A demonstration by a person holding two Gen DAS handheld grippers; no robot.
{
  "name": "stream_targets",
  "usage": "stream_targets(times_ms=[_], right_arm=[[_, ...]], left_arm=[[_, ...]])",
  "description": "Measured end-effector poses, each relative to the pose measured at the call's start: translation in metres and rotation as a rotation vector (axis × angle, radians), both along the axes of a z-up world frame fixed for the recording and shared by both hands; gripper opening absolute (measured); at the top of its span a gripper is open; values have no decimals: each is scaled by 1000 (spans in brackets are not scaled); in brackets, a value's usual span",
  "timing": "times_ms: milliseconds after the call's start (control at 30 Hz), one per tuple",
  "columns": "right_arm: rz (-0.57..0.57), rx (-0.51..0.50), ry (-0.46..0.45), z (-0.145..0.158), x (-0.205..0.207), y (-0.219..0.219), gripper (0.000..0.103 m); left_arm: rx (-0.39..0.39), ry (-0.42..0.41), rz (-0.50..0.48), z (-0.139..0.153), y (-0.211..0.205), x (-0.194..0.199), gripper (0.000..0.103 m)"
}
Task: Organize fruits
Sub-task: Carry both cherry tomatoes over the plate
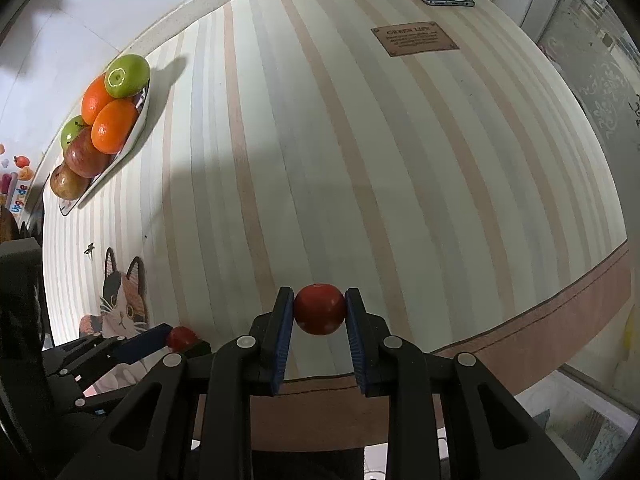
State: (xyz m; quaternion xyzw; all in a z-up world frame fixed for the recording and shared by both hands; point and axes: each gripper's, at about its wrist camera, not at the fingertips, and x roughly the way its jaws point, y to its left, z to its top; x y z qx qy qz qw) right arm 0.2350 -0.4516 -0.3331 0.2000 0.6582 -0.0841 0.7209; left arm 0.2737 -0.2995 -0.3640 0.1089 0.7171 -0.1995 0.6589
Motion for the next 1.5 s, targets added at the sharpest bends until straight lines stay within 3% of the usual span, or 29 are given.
stream_targets(times_ms=[467,633,867,1067,1200,1333,1500], right_arm=[[14,6,-28,16,7,2,28],[23,20,-58,30,17,5,28],[62,77,-112,49,44,23,28],[134,183,-145,55,89,65,28],[210,262,-188,64,143,108,28],[275,296,-212,63,201,149,28],[353,288,-183,45,263,195,28]], left_arm=[[-34,-22,36,8,29,14,26],[-69,-38,83,25,44,22,26],[-142,-99,231,73,104,57,26],[-173,-166,364,111,172,103,26],[-203,-176,450,120,207,143,26],[-224,-167,492,116,227,188,26],[-230,-79,536,84,242,242,26]])
